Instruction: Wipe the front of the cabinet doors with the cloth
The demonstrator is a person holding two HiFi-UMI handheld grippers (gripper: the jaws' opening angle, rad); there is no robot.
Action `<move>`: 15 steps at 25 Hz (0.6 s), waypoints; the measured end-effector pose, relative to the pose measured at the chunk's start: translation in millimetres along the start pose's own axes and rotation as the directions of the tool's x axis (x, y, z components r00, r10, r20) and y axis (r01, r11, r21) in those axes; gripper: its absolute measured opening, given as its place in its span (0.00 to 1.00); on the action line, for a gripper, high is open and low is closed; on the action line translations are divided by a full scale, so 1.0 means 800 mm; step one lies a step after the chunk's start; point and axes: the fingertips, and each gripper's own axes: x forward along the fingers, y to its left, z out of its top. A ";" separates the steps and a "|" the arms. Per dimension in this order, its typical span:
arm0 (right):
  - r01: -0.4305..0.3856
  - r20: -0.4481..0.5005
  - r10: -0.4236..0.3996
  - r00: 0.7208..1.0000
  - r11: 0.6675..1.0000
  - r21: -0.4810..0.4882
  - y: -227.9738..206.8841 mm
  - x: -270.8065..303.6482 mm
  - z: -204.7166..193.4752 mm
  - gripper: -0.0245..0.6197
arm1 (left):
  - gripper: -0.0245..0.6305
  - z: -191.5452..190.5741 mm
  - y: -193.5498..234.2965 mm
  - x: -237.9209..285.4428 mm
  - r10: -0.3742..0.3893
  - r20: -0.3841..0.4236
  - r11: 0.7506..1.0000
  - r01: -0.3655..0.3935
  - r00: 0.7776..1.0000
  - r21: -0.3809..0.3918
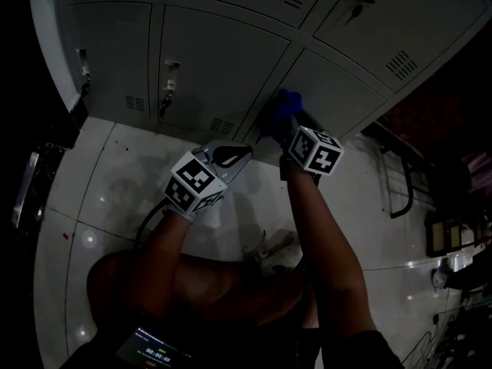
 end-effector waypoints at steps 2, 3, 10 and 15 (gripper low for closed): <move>0.016 -0.004 -0.016 1.000 1.000 0.002 -0.015 -0.006 -0.001 0.16 | 0.04 -0.002 -0.001 0.000 -0.002 -0.005 1.000 0.002 1.000 0.002; 0.025 -0.005 -0.025 1.000 1.000 0.002 -0.022 -0.009 -0.002 0.16 | 0.04 -0.002 -0.001 0.001 -0.003 -0.008 1.000 0.003 1.000 0.004; 0.110 -0.004 -0.110 0.994 0.994 0.029 -0.087 -0.037 -0.006 0.16 | 0.04 -0.004 -0.004 0.003 -0.009 -0.016 1.000 0.009 1.000 0.009; 0.194 -0.023 -0.193 0.981 0.977 0.090 -0.152 -0.065 -0.018 0.16 | 0.04 -0.007 -0.005 0.005 -0.014 -0.023 1.000 0.014 1.000 0.012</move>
